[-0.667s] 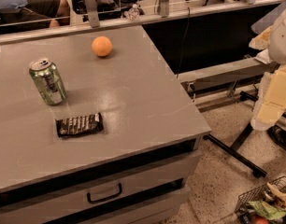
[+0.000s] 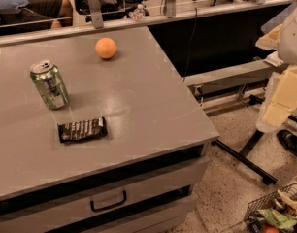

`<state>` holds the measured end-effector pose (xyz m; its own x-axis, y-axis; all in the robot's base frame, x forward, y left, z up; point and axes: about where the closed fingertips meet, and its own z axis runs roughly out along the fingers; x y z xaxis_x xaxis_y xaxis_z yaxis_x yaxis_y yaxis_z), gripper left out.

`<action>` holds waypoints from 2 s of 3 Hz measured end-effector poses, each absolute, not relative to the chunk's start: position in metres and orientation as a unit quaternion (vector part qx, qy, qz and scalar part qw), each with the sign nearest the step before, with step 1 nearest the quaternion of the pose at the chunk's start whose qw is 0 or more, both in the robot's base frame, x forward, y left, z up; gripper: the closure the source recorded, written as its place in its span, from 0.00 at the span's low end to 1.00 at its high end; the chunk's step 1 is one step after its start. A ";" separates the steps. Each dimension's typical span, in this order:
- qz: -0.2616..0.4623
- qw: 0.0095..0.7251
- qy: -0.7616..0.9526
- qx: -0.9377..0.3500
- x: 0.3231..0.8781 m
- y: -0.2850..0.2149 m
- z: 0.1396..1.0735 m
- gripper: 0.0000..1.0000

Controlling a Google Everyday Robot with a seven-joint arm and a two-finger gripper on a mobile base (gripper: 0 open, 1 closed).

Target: Move orange near green can

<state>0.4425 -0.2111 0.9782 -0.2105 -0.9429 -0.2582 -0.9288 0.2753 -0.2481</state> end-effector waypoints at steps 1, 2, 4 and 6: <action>0.026 0.249 0.768 -0.590 0.466 -0.206 0.975 0.00; 0.093 0.335 0.734 -0.583 0.506 -0.185 0.973 0.00; 0.196 0.459 0.638 -0.587 0.590 -0.096 0.979 0.00; 0.180 0.443 0.630 -0.611 0.634 -0.052 0.961 0.00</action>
Offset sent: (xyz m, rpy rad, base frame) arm 0.1149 0.0511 0.0020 0.6948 -0.1960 0.1665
